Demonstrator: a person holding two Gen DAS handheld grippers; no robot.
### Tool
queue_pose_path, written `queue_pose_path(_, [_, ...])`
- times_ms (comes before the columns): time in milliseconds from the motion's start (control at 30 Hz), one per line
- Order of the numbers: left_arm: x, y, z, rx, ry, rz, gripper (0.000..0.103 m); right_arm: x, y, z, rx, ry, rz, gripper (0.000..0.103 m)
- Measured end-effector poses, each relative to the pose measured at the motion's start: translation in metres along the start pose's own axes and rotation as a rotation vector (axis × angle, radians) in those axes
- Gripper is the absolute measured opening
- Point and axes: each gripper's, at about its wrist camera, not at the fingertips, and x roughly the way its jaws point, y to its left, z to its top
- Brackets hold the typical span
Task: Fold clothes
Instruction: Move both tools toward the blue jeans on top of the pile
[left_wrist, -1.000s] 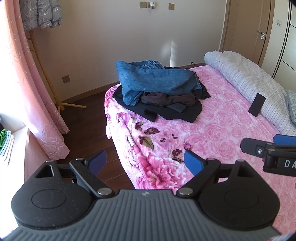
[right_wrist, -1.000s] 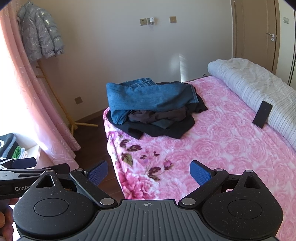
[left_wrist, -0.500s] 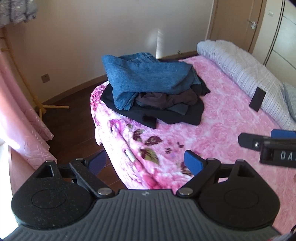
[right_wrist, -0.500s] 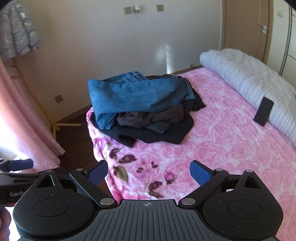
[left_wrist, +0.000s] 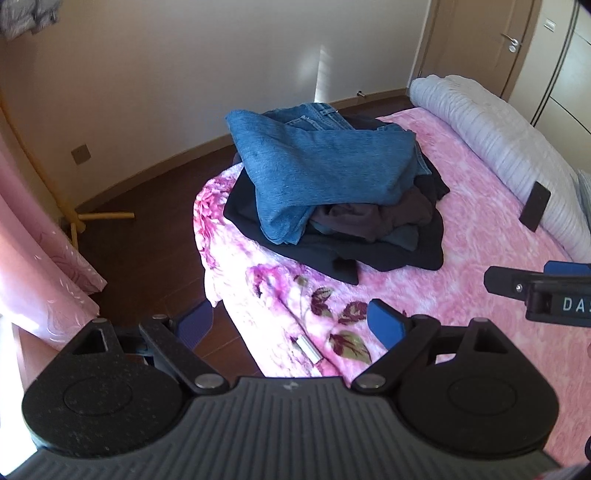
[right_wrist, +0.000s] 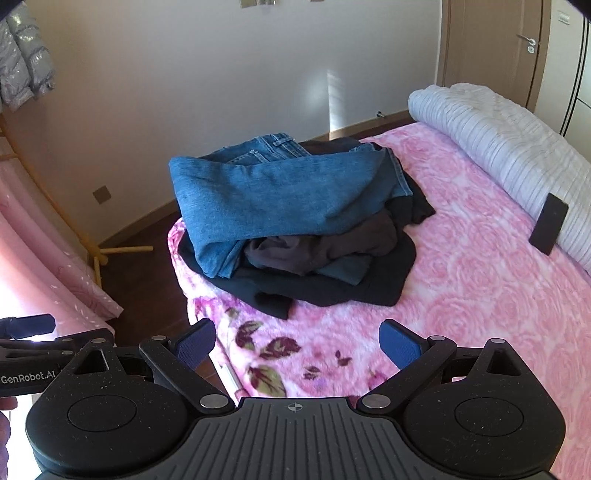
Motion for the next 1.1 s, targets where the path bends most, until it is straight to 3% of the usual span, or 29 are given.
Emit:
queue_pose_path(200, [0.024,0.005,0.022,-0.049,0.019,-0.017,0.088,0.027,-0.011,0.026,0.002,0.01,0.018,0.098])
queue_pose_path(467, [0.051,0.009,0.075,-0.022,-0.003,0.04,0.088,0.065,-0.045,0.076,0.0,-0.034,0.079,0.098])
queue_pose_path(700, [0.091,0.029,0.112,0.016,0.012,0.033,0.088,0.089,-0.052,0.099,-0.001,-0.026,0.1,0.098])
queue_pose_path(933, [0.167,0.064,0.168,0.042,0.06,-0.005,0.088,0.144,-0.029,0.125,-0.049,0.022,0.069,0.098])
queue_pose_path(1100, [0.236,0.084,0.21,0.067,0.108,-0.078,0.088,0.203,-0.005,0.149,-0.063,0.089,0.03,0.098])
